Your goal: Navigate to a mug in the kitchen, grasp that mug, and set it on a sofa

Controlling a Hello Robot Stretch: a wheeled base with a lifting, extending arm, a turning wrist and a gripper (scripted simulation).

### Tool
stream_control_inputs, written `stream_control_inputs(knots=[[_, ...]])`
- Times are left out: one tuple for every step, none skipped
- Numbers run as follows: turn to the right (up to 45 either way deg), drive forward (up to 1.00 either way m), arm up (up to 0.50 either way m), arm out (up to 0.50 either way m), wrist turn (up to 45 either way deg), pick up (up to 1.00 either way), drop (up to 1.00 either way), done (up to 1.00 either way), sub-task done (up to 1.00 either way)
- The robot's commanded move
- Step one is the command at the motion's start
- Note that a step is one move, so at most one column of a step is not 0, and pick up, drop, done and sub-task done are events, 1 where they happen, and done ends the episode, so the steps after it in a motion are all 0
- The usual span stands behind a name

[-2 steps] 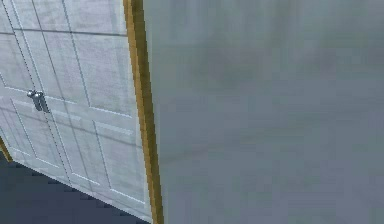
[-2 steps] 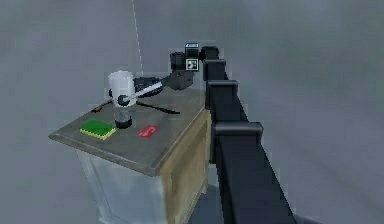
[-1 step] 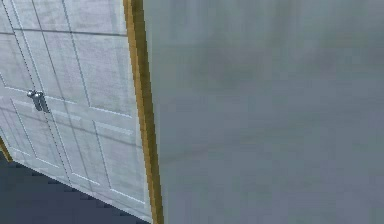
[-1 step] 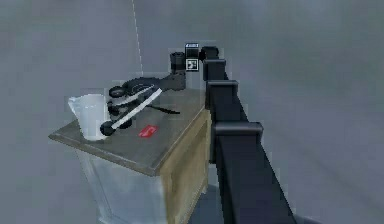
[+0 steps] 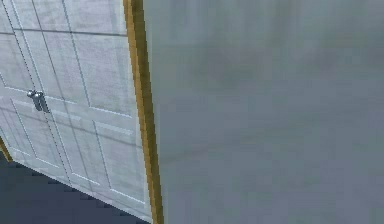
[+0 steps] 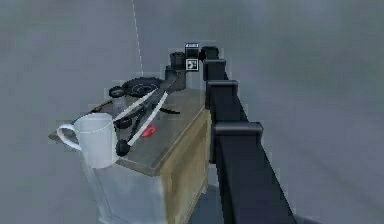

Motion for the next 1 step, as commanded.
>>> stream_control_inputs(knots=[[0.0,0.00,0.00,-0.42,0.0,0.00,0.00,0.00,0.00]])
